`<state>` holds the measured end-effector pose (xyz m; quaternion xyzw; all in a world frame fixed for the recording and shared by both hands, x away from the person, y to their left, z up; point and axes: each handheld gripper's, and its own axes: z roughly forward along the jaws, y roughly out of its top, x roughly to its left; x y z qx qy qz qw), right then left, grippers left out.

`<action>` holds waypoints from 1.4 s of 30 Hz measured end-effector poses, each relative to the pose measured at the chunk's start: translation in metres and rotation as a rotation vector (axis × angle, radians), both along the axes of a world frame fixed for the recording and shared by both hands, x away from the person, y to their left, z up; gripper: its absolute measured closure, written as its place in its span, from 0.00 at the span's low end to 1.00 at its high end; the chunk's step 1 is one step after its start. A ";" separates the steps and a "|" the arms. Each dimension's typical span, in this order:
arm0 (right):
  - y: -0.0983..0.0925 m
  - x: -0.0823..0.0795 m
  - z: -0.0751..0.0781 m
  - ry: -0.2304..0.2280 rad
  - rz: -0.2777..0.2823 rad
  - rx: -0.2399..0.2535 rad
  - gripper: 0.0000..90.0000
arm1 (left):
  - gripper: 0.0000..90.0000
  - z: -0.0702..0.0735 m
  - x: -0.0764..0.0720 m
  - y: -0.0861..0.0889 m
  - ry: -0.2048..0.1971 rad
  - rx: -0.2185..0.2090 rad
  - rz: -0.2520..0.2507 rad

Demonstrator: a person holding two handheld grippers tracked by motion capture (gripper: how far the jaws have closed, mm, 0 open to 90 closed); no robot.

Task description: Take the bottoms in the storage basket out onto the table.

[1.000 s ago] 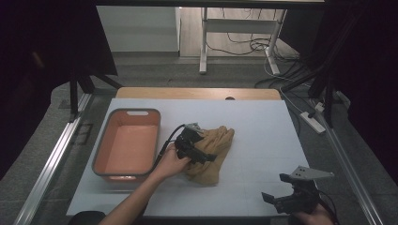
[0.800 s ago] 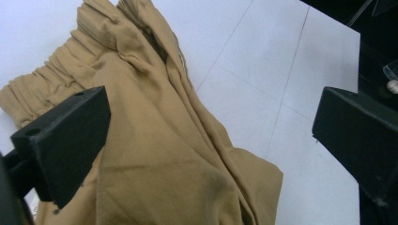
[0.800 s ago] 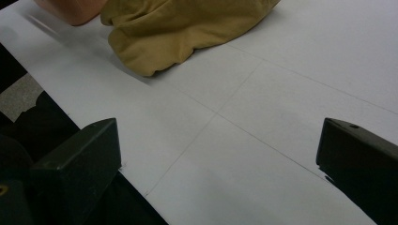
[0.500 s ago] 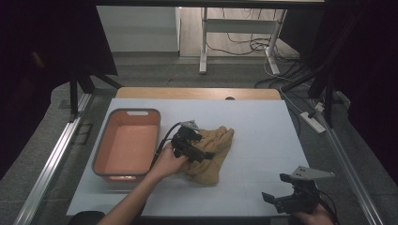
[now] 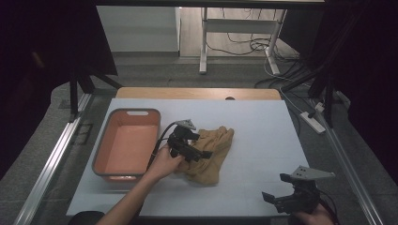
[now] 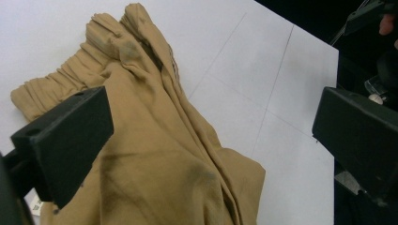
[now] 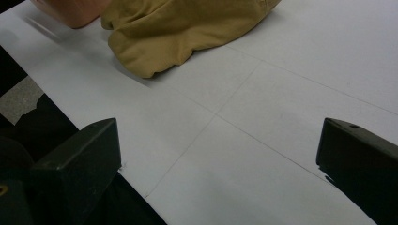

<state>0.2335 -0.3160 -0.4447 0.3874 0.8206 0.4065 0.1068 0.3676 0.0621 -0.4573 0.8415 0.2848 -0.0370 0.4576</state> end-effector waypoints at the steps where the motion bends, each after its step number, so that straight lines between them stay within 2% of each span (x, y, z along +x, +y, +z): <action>1: 0.000 0.000 0.000 -0.001 -0.001 0.001 0.01 | 0.00 0.000 0.000 0.001 0.002 -0.003 0.001; 10: 0.000 0.000 0.000 -0.003 -0.004 0.004 0.01 | 0.00 0.002 -0.002 0.007 -0.005 -0.014 0.002; 21: 0.000 0.000 0.000 -0.005 -0.003 0.003 0.01 | 0.00 0.007 -0.007 0.018 -0.019 -0.005 0.006; 31: 0.000 -0.001 0.000 -0.005 0.000 0.002 0.01 | 0.00 0.010 -0.011 0.030 -0.009 -0.028 0.039; 42: 0.000 -0.001 0.001 -0.009 -0.004 0.003 0.01 | 0.00 0.011 -0.016 0.039 -0.007 -0.041 0.043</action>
